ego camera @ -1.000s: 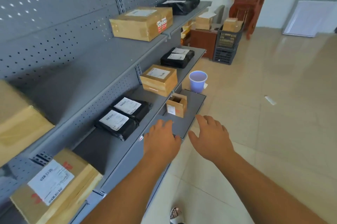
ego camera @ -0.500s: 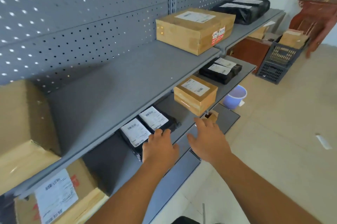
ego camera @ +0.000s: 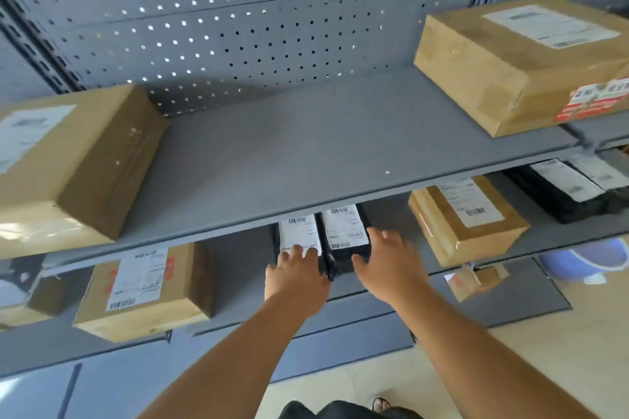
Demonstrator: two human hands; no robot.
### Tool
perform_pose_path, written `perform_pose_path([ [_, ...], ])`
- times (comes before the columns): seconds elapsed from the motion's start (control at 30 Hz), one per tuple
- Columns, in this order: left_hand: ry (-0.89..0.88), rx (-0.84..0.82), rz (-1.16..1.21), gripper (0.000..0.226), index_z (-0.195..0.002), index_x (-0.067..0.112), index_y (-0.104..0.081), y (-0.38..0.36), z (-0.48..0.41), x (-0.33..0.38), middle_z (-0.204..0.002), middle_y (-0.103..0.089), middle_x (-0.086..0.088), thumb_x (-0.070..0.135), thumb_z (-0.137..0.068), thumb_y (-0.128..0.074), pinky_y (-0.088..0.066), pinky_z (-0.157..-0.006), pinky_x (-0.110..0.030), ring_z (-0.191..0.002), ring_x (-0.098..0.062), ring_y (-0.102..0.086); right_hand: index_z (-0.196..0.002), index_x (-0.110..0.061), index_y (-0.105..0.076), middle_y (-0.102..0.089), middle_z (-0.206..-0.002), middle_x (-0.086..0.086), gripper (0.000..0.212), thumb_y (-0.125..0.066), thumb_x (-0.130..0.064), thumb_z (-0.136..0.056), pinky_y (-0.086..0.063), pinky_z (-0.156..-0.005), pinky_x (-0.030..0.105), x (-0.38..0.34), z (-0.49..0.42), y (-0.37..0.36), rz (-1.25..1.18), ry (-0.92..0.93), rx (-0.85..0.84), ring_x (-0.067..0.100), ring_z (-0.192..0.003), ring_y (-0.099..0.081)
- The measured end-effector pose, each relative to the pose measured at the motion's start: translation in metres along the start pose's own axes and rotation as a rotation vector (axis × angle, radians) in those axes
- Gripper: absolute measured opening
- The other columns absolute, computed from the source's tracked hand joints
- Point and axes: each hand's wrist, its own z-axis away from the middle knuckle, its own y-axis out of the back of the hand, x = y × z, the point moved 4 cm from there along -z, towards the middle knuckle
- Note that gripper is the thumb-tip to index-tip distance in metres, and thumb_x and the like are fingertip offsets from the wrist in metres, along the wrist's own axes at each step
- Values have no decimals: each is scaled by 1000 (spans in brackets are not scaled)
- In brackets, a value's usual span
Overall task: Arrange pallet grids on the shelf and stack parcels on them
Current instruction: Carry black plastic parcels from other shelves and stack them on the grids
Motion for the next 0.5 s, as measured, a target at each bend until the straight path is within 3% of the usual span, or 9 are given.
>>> perform_pose_path([
  [0.3, 184, 57, 106, 51, -143, 24, -39, -43, -28, -4, -145, -41, -3, 49, -99, -44, -39, -102, -44, -130, -27, -43, -145, -22, -35, -45, -141, 10, 63, -48, -56, -94, -45, -97, 44, 6, -50, -38, 50, 117, -47, 34, -124, -45],
  [0.5, 236, 173, 143, 58, -149, 24, -33, -64, -68, -12, -151, -33, -5, 54, -99, -40, -35, -105, -45, -135, -30, -35, -144, -20, -36, -42, -142, 15, 66, -47, -61, -93, -42, -98, 45, 4, -88, -73, 72, 136, -6, 37, -123, -45],
])
